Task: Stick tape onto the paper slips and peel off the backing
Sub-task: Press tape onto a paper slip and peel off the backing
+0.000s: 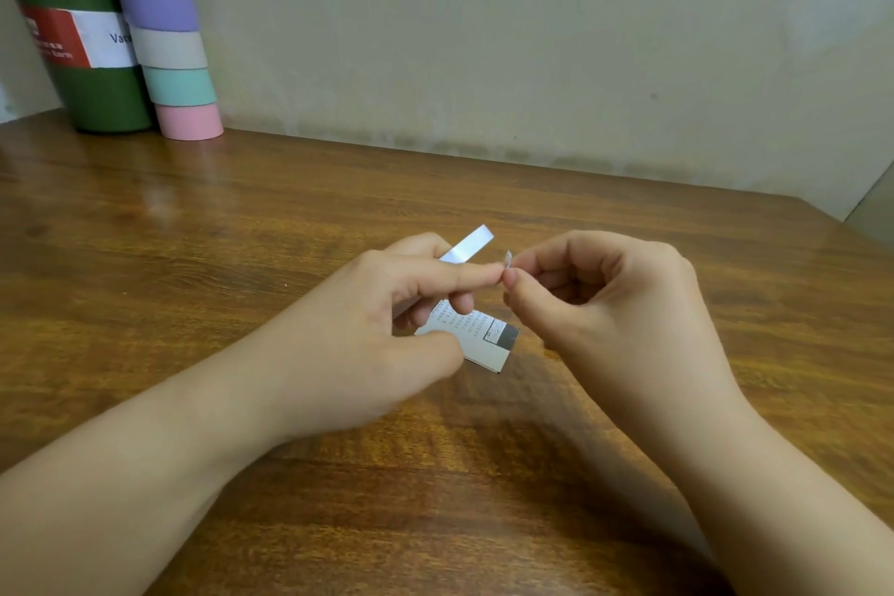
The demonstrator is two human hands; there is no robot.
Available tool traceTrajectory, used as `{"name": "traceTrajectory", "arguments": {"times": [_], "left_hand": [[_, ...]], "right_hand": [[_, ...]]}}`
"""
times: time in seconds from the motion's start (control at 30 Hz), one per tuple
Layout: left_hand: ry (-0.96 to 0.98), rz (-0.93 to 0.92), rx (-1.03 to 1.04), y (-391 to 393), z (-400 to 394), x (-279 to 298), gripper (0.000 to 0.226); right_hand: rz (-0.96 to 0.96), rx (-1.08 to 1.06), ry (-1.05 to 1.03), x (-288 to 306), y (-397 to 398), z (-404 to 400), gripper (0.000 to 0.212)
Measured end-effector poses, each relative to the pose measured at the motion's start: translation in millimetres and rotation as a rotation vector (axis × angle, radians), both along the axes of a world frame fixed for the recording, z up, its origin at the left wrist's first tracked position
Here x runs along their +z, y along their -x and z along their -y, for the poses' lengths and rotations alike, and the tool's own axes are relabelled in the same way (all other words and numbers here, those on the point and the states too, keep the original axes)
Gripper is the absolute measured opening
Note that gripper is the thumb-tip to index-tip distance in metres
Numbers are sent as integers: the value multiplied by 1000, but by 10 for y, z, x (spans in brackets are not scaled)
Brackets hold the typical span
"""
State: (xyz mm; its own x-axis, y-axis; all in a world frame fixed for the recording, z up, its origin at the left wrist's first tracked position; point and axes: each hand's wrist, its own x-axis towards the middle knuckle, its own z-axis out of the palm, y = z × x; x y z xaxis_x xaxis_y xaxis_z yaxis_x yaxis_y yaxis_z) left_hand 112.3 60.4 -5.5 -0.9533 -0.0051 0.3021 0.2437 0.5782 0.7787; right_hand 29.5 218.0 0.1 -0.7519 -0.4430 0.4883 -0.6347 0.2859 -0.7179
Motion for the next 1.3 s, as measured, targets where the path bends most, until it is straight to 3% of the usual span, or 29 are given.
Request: {"name": "traceTrajectory", "arguments": {"times": [0.23, 1.03, 1.3], "left_hand": [[-154, 28, -37, 3, 14, 20, 51], [-278, 18, -64, -8, 9, 69, 49], [-368, 43, -101, -12, 1, 85, 49]], "right_hand": [[34, 39, 15, 21, -2, -15, 9], [64, 107, 58, 55, 7, -29, 10], [-50, 100, 63, 32, 13, -31, 12]]}}
